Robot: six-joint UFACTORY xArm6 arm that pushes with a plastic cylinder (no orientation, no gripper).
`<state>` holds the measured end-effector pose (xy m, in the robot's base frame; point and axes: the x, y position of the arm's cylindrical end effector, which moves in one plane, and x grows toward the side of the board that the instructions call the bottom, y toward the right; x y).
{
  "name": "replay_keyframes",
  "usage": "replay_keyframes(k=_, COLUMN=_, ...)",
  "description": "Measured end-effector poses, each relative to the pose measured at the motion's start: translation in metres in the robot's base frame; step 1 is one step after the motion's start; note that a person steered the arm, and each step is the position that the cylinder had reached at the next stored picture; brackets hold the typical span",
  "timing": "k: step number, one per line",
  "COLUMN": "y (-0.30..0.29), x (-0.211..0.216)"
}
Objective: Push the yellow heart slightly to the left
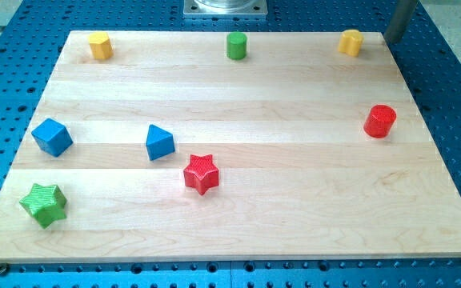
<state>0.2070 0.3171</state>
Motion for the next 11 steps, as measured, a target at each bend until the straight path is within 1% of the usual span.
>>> replay_keyframes(k=1, y=-0.014, x=0.000)
replay_keyframes(k=2, y=-0.033, x=0.014)
replay_keyframes(k=3, y=-0.033, x=0.014)
replay_keyframes(k=4, y=-0.016, x=0.031)
replay_keyframes(k=5, y=-0.059, x=0.032)
replay_keyframes(k=6, y=-0.068, x=0.020)
replay_keyframes(k=7, y=-0.107, x=0.024)
replay_keyframes(k=8, y=-0.114, x=0.016)
replay_keyframes(k=9, y=-0.108, x=0.016)
replay_keyframes(k=11, y=-0.114, x=0.009)
